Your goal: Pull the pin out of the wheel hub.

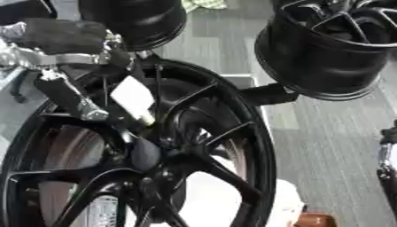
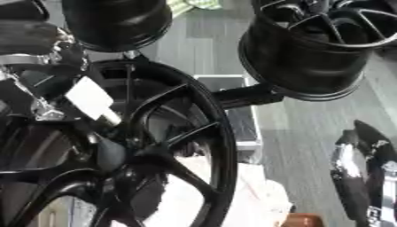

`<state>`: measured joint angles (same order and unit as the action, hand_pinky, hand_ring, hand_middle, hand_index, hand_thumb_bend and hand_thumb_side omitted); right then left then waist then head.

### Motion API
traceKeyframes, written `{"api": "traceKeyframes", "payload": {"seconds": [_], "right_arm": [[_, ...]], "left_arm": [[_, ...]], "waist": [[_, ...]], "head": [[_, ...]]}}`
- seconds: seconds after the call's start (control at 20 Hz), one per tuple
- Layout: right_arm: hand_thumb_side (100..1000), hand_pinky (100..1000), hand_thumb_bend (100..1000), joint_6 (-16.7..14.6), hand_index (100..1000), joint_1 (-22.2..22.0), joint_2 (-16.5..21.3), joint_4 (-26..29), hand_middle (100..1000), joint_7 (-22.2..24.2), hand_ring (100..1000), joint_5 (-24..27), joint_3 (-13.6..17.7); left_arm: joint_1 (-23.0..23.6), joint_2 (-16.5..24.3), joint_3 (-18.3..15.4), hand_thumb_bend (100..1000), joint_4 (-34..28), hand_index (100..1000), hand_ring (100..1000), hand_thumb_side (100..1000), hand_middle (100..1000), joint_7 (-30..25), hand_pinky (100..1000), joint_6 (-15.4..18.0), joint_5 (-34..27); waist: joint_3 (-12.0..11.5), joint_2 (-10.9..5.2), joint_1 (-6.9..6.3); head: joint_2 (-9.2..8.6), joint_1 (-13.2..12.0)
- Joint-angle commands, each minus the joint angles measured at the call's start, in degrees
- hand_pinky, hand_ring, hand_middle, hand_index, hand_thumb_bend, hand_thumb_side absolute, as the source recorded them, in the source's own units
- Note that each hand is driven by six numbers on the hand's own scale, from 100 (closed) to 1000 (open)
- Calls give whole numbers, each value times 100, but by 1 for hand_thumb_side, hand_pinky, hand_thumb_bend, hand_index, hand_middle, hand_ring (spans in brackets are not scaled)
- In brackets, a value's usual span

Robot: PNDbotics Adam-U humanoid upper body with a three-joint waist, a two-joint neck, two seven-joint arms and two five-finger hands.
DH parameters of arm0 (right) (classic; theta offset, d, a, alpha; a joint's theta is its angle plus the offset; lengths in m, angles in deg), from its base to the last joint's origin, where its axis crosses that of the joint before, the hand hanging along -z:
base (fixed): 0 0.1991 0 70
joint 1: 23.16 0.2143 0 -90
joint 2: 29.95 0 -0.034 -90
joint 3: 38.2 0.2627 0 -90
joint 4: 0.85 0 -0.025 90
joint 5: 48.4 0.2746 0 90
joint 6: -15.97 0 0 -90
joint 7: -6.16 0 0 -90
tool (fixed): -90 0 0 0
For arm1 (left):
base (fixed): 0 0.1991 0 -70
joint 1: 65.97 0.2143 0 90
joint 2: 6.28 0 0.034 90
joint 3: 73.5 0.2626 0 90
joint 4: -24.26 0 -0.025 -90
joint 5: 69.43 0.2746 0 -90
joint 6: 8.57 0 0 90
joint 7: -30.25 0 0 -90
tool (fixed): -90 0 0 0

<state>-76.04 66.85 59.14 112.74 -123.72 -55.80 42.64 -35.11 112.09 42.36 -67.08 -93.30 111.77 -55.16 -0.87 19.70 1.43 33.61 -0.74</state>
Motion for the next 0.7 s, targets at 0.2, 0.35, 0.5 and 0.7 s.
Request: {"api": "traceKeyframes", "payload": {"seconds": [0.2, 0.35, 0.5, 0.7], "right_arm": [[573, 879, 100, -5, 794, -34, 70, 101, 639, -36, 863, 2, 82], [571, 879, 100, -8, 794, -70, 83, 101, 639, -63, 863, -22, 107], [569, 879, 100, -8, 794, -107, 88, 101, 640, -90, 863, -46, 130], [567, 879, 100, -11, 794, -129, 84, 101, 640, -127, 863, -67, 160]], "left_arm": [[-101, 488, -755, 100, -290, 228, 430, 247, 128, -203, 534, -319, -895], [61, 761, -1255, 100, -60, 230, 427, 267, 120, 59, 530, -675, -1264], [335, 1064, -1804, 100, 429, 233, 427, 300, 116, 428, 526, -1043, -1495], [927, 1466, -2454, 100, 1227, 252, 438, 337, 129, 903, 524, -1387, -1663]], "waist": [[-47, -167, -24], [-99, -198, -33], [-164, -226, -31], [-236, -248, -14]], "head": [[-15, 67], [29, 110], [56, 146], [69, 165]]}}
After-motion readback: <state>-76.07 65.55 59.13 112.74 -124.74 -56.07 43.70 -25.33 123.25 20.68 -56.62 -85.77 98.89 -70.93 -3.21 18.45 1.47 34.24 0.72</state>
